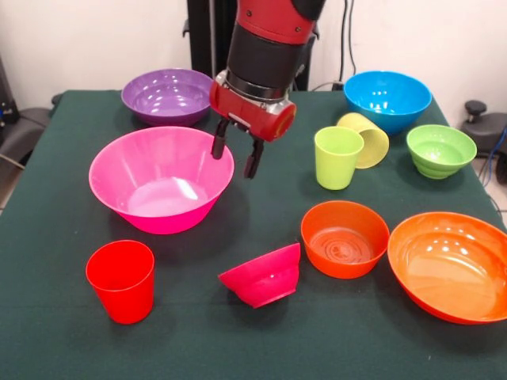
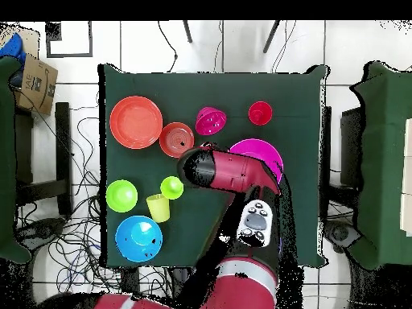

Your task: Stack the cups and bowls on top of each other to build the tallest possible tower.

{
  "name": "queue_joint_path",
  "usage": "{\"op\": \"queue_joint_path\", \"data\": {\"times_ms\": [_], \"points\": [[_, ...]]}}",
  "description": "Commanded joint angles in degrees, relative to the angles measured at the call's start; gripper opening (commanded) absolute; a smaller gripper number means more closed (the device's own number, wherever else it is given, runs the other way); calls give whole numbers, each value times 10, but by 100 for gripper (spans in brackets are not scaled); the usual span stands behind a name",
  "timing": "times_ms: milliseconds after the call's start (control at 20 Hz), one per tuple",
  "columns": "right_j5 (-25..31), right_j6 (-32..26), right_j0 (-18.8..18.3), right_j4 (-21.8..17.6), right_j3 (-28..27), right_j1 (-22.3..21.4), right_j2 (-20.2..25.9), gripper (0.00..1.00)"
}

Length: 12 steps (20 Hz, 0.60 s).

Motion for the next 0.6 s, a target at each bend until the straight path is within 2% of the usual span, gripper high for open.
{"op": "queue_joint_path", "data": {"times_ms": [50, 350, 600], "points": [[-55, -38, -45, -37, 65, -34, 137, 100], [-141, -2, -87, -47, 96, -36, 195, 100], [-192, 23, -104, -55, 106, -33, 221, 100]]}}
